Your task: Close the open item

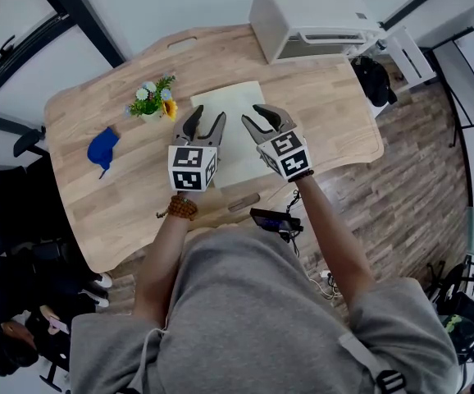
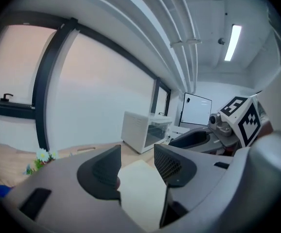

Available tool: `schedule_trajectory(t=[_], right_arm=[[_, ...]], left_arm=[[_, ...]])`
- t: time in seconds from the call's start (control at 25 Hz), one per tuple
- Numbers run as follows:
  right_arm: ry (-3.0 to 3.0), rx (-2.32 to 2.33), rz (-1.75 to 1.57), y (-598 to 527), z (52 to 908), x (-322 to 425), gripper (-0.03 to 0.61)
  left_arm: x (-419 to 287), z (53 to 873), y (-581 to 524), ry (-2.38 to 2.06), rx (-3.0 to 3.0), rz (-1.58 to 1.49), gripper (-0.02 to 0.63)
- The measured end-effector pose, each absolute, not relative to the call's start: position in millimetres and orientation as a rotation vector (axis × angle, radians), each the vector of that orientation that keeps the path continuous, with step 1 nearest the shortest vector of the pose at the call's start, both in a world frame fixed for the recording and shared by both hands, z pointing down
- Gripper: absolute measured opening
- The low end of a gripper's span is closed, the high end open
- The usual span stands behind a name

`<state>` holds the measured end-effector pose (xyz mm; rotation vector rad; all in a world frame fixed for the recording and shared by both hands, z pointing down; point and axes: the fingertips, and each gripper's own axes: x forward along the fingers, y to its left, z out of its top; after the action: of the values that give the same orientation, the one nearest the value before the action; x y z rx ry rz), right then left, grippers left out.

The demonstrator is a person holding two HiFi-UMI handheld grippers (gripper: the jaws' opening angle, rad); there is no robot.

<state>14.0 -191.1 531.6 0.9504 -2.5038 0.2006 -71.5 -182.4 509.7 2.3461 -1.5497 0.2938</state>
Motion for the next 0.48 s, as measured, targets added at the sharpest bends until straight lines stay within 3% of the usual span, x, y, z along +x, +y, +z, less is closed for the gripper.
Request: schedule_trajectory(t=[0.48], right_arm=[[-2.67, 1.173, 0.027, -187.5, 425.0, 5.9, 0.114]], left_arm=[[-57.7, 395.9, -180.9, -1.739, 2.563, 0.096, 0.158]])
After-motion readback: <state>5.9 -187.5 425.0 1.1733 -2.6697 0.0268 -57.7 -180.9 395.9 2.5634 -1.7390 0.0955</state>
